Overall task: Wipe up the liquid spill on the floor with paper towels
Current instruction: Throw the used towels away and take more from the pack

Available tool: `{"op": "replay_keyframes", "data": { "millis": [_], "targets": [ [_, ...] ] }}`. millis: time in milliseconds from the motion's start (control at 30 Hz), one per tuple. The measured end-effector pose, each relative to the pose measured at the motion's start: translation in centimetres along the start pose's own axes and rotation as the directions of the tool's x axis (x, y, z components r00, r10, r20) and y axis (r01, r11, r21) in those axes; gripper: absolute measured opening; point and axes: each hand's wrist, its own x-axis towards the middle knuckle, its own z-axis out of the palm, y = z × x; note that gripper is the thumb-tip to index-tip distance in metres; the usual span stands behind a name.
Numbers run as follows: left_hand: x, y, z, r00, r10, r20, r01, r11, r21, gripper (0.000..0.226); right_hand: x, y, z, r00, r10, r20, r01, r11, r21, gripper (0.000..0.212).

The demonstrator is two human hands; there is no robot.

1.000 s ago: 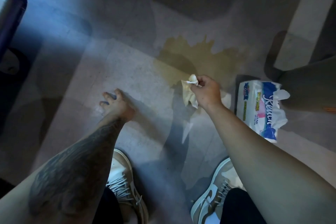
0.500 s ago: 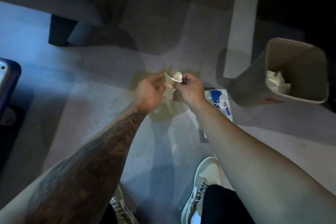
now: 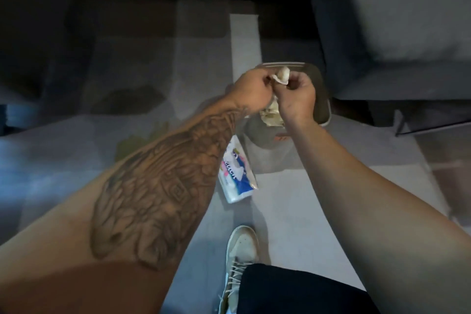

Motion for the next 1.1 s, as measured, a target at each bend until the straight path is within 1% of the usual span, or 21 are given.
{"op": "replay_keyframes", "data": {
  "millis": [33,100,167,267,300,367,433,467,533,567,633,667,700,733,800,833,900,967,1033,1100],
  "targets": [
    [0.3,0.6,0.9,0.998,-0.027,0.053,0.027,1.0,0.0,0.053,0.6,0.4,-1.1,1.0,0.002,-0.017,-0.002,1.0,-0.02,0.023],
    [0.8,1.1,2.0,0.99,-0.078,0.122,0.074,0.997,0.036,0.059,1.4,1.1,-2.7,0.999,0.035,-0.006,-0.035,0.996,-0.082,0.027],
    [1.1,0.2,2.2,0.988,-0.113,0.103,0.104,0.99,0.094,0.059,1.5,2.1,-3.3,0.999,0.049,0.006,-0.047,0.983,-0.179,0.033],
    [0.5,-2.6,1.0,0.989,-0.14,0.04,0.132,0.98,0.15,0.05,-0.5,3.3,-2.9,0.999,-0.013,0.031,0.02,0.966,-0.256,0.033],
    [-0.1,-3.7,0.5,0.989,-0.145,0.023,0.14,0.977,0.159,0.047,-1.7,3.7,-2.3,0.997,-0.041,0.066,0.057,0.962,-0.268,0.029],
    [-1.8,-5.9,-0.3,0.983,-0.183,-0.022,0.184,0.973,0.142,0.042,-4.4,4.3,-1.1,0.974,-0.096,0.206,0.161,0.931,-0.329,0.018],
    [-3.8,-8.3,-0.8,0.975,-0.216,-0.048,0.22,0.968,0.122,0.035,-6.9,5.5,0.2,0.913,-0.135,0.385,0.308,0.848,-0.431,0.013],
    [-4.7,-9.5,-0.9,0.968,-0.249,-0.033,0.251,0.958,0.137,0.032,-7.9,6.2,0.8,0.879,-0.124,0.46,0.365,0.796,-0.482,0.014],
    [-6.4,-11.8,-0.7,0.945,-0.326,-0.02,0.326,0.936,0.131,0.028,-9.3,8.3,1.8,0.83,-0.03,0.557,0.409,0.711,-0.572,0.022],
    [-7.2,-13.1,-0.5,0.934,-0.357,-0.026,0.357,0.927,0.114,0.026,-9.7,9.4,2.2,0.816,0.035,0.577,0.408,0.673,-0.618,0.03],
    [-8.9,-15.3,-0.1,0.908,-0.418,-0.034,0.419,0.902,0.106,0.024,-10.4,11.7,2.9,0.815,0.168,0.555,0.366,0.594,-0.716,0.046],
    [-9.6,-16.2,0.2,0.896,-0.443,-0.031,0.444,0.891,0.092,0.025,-10.7,12.6,3.0,0.824,0.223,0.521,0.327,0.564,-0.759,0.05],
    [-10.2,-17.1,0.4,0.886,-0.463,-0.023,0.464,0.884,0.066,0.023,-11.0,13.5,3.1,0.831,0.268,0.488,0.288,0.543,-0.789,0.05],
    [-10.8,-17.6,0.5,0.878,-0.478,-0.006,0.478,0.878,0.036,0.02,-11.2,14.2,3.2,0.833,0.295,0.468,0.261,0.536,-0.803,0.045],
    [-11.7,-18.4,0.7,0.866,-0.5,0.023,0.5,0.865,-0.026,0.016,-11.6,14.8,3.3,0.839,0.311,0.447,0.214,0.568,-0.795,0.032],
    [-11.9,-18.7,0.8,0.861,-0.508,0.03,0.508,0.859,-0.065,0.022,-11.7,14.8,3.4,0.852,0.301,0.428,0.181,0.598,-0.781,0.027],
    [-12.1,-18.9,1.1,0.849,-0.526,0.049,0.528,0.841,-0.122,0.032,-11.9,14.3,3.4,0.893,0.275,0.356,0.085,0.674,-0.734,0.024],
    [-12.0,-18.3,1.2,0.837,-0.543,0.06,0.545,0.822,-0.163,0.034,-11.9,13.4,3.4,0.92,0.244,0.307,0.013,0.764,-0.645,0.021],
    [-11.7,-17.6,1.1,0.814,-0.577,0.063,0.574,0.785,-0.231,0.034,-12.2,12.3,3.1,0.936,0.217,0.278,-0.022,0.822,-0.569,0.017],
    [-11.5,-16.5,0.9,0.795,-0.6,0.088,0.599,0.753,-0.272,0.036,-12.3,11.1,2.7,0.957,0.169,0.234,-0.021,0.848,-0.529,0.015]
  ]
}}
